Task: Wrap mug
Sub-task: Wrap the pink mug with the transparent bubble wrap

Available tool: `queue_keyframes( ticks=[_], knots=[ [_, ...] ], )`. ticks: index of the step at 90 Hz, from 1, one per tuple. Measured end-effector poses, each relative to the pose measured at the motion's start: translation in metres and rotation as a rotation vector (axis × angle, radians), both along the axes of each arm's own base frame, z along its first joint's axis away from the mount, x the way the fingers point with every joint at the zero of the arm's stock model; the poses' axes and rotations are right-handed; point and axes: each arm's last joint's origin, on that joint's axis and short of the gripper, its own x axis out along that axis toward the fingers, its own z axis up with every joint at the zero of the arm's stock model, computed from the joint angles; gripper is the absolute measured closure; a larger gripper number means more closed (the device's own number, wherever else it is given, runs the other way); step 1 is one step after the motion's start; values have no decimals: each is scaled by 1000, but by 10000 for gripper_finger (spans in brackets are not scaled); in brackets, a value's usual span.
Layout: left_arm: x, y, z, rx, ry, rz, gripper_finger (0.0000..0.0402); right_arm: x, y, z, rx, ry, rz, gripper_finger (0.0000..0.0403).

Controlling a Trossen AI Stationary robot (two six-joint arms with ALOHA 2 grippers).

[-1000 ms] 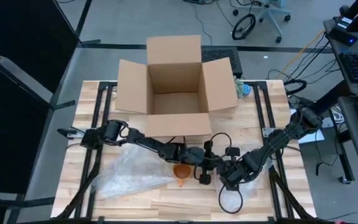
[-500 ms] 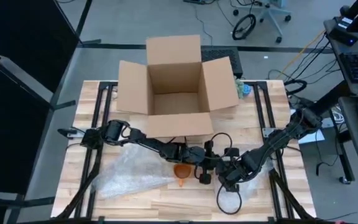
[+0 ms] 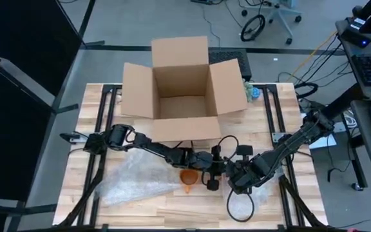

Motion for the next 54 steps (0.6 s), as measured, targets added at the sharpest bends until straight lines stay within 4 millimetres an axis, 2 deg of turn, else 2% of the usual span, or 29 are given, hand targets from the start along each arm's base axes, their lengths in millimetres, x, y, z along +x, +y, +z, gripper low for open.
queue_keyframes(
  ticks=[11, 28, 35, 45, 54],
  knots=[
    [0, 0, 0, 0, 0, 0, 402, 1, 0, -15, -23, -53, -18, 403],
    [0, 0, 0, 0, -1, 1, 402, -7, -2, -66, 98, -30, -23, 403],
    [0, 0, 0, 0, -3, 2, 402, -10, -3, -79, 154, -42, -41, 403],
    [0, 0, 0, -1, -10, 3, 402, -12, -5, -83, 161, -39, -56, 403],
    [0, 0, 1, -2, -18, 3, 402, -9, -3, -72, 152, -27, -33, 403]
  ],
)
